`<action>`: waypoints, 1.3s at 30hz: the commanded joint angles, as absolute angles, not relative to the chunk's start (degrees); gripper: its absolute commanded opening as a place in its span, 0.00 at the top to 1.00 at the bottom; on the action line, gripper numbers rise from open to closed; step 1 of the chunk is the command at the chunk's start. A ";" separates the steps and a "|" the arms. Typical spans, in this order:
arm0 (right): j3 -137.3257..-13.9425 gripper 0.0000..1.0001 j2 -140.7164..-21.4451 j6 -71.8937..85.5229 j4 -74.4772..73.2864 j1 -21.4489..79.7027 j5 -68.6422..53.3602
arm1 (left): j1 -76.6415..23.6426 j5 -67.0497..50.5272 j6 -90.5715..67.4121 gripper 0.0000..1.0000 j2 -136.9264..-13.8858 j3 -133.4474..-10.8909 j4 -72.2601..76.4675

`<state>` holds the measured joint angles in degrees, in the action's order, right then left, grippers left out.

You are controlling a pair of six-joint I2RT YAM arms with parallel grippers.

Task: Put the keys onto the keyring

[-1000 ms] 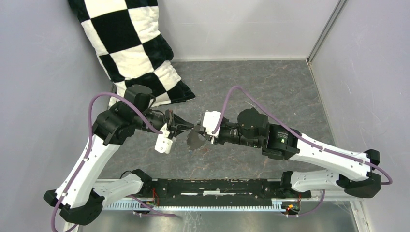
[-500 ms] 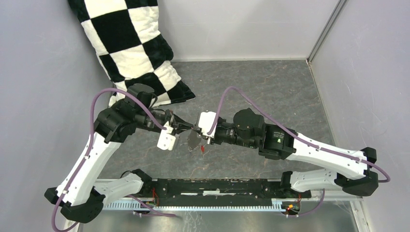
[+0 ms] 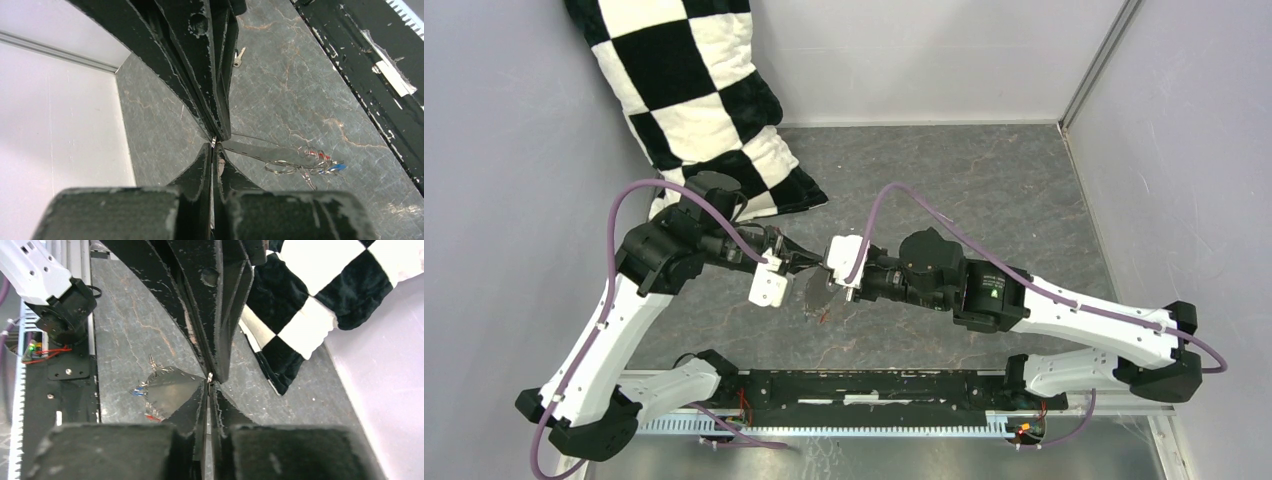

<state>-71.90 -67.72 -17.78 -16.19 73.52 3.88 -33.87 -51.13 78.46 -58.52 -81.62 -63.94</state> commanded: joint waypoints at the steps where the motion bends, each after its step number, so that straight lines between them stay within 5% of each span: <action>1: -73.43 0.99 -68.07 -18.54 -11.55 74.80 8.75 | -34.17 -53.80 75.34 0.98 -58.00 -84.38 -62.40; 5: -68.61 0.99 -64.57 -18.08 -5.43 75.21 10.35 | -34.18 -54.00 73.58 0.97 -57.75 -83.92 -62.34; 12: -60.49 0.99 -57.66 -16.57 3.74 75.23 10.44 | -34.17 -52.66 68.40 0.64 -56.85 -82.75 -62.11; 18: -60.31 0.99 -57.58 -16.18 3.60 75.22 7.23 | -34.11 -51.97 63.49 0.54 -55.17 -80.24 -56.82; 24: -60.17 0.99 -57.00 -16.04 3.76 75.30 4.03 | -34.17 -51.38 53.61 0.54 -54.23 -78.10 -48.99; 32: -59.83 0.99 -56.68 -16.15 3.60 75.26 2.06 | -34.16 -54.92 50.52 0.81 -54.16 -78.31 -48.76; 39: -59.81 0.99 -56.88 -16.60 3.65 75.23 1.94 | -34.16 -57.77 53.26 0.75 -55.09 -80.04 -54.60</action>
